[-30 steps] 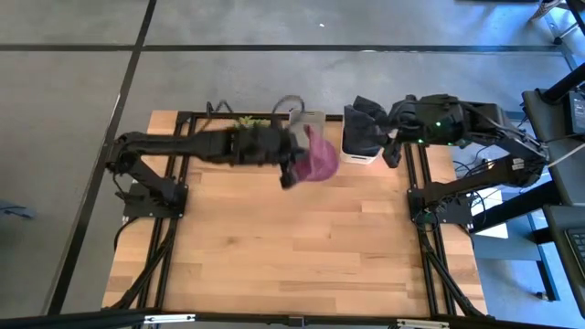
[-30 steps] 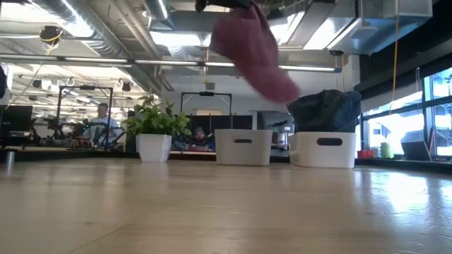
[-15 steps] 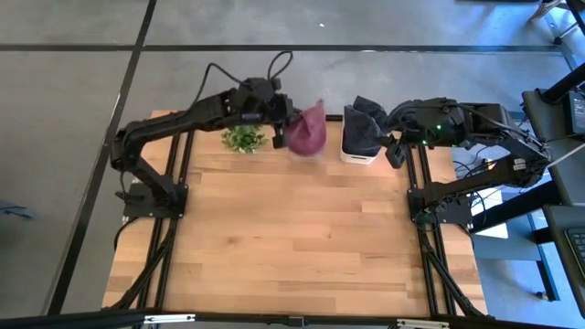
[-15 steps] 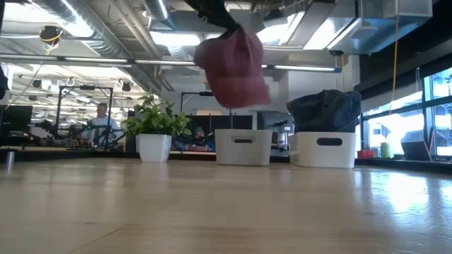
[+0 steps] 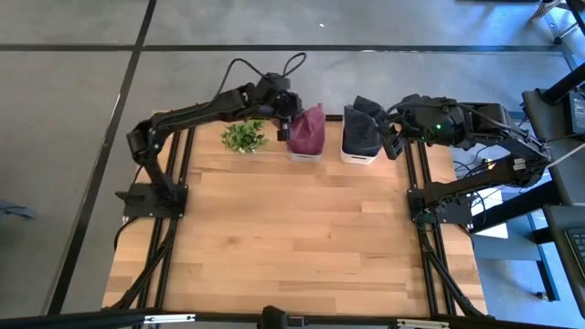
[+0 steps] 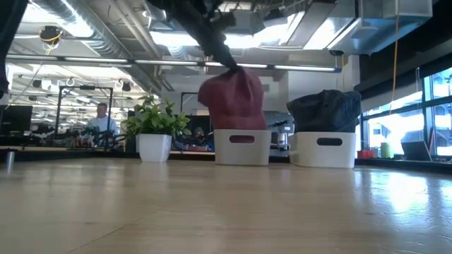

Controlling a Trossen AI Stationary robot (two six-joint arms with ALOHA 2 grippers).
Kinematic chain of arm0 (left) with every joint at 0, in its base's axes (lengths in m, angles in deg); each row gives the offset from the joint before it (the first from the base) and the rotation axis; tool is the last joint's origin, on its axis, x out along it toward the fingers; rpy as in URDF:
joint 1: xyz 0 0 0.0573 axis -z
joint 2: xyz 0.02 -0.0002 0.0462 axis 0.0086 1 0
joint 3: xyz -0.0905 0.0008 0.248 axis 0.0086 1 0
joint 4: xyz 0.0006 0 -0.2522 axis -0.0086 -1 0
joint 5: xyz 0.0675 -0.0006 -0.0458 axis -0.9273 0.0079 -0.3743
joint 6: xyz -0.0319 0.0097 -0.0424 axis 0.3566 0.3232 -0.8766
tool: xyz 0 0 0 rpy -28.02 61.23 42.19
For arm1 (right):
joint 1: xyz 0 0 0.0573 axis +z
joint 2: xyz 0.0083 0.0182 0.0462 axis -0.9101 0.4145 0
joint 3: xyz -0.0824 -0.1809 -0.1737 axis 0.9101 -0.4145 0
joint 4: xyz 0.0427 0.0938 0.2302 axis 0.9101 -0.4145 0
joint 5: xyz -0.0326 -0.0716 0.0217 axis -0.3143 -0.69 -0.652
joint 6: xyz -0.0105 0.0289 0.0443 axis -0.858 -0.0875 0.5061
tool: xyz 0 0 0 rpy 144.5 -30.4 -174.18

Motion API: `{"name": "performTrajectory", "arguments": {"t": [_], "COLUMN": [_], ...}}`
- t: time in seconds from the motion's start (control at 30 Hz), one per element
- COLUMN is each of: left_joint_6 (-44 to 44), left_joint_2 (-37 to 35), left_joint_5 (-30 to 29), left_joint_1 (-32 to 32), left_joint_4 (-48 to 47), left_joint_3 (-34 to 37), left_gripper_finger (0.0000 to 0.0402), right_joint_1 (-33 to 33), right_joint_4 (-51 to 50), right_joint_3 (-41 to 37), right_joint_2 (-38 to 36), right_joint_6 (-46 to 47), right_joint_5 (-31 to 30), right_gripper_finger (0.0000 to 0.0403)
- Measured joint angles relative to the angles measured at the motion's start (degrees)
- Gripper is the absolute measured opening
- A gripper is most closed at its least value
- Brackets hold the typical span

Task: Pick & Place hat
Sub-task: Put the red cap into the gray bin

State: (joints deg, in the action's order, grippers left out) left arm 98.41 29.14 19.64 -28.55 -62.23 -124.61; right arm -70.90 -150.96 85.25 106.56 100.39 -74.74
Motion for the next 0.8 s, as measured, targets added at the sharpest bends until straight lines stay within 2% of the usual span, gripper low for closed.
{"name": "performTrajectory", "arguments": {"t": [0.23, 0.57, 0.8], "left_joint_6": [0.2, 0.4, 0.7], "left_joint_2": [3.1, 1.2, 0.8], "left_joint_5": [-4.8, -13.7, -13.2], "left_joint_1": [-0.7, -0.6, -0.6], "left_joint_4": [-0.3, -0.8, -0.7], "left_joint_3": [0.0, 0.0, 0.0], "left_gripper_finger": [0.0034, 0.0033, 0.0033], "right_joint_1": [0.0, 0.0, 0.0], "right_joint_4": [0.0, 0.0, 0.0], "right_joint_3": [0.0, 0.0, 0.0], "right_joint_2": [0.9, 2.7, 2.9], "right_joint_6": [1.4, 1.4, 1.3], "right_joint_5": [0.0, 0.0, -1.2], "right_gripper_finger": [0.0220, 0.0220, 0.0220]}}
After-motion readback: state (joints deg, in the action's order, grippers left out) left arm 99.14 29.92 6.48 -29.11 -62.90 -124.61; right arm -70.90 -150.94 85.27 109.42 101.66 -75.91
